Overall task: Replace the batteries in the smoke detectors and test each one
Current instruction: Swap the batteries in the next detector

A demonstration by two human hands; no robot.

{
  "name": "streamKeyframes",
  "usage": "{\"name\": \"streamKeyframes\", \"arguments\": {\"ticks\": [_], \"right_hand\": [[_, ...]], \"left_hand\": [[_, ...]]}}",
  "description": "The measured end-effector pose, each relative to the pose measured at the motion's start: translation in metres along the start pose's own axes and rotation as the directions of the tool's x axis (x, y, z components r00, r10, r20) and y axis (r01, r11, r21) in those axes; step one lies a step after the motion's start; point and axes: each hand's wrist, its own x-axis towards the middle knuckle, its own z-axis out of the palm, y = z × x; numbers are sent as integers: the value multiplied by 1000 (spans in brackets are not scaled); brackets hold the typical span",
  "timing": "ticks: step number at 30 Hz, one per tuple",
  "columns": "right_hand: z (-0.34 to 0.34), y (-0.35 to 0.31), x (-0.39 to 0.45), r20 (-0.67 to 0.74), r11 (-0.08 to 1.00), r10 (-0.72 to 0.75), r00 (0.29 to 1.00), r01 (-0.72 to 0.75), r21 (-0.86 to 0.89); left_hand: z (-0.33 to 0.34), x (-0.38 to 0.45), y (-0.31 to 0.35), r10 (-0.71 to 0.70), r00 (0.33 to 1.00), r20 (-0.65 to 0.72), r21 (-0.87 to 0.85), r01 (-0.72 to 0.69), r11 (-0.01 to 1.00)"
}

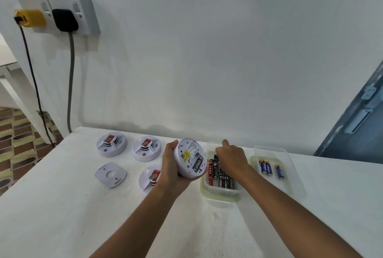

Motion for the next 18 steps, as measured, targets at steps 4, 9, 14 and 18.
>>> {"name": "streamKeyframes", "arguments": {"ticks": [4, 9, 14, 18], "right_hand": [[5, 3, 4, -3, 1000, -12, 1000, 12, -4], [8, 4, 5, -35, 999, -27, 999, 28, 30], [-5, 4, 5, -182, 769, 232, 956, -66, 635], [-36, -10, -14, -226, 287, 277, 934, 144, 947]], "left_hand": [[-1, 4, 0, -8, 1000, 1, -6, 8, 1000], [0, 6, 1, -8, 1000, 6, -14, 8, 1000], [0, 4, 7, 5, 1000, 5, -22, -5, 1000], [2, 3, 11, 11, 1000, -12, -62, -12, 998]]}}
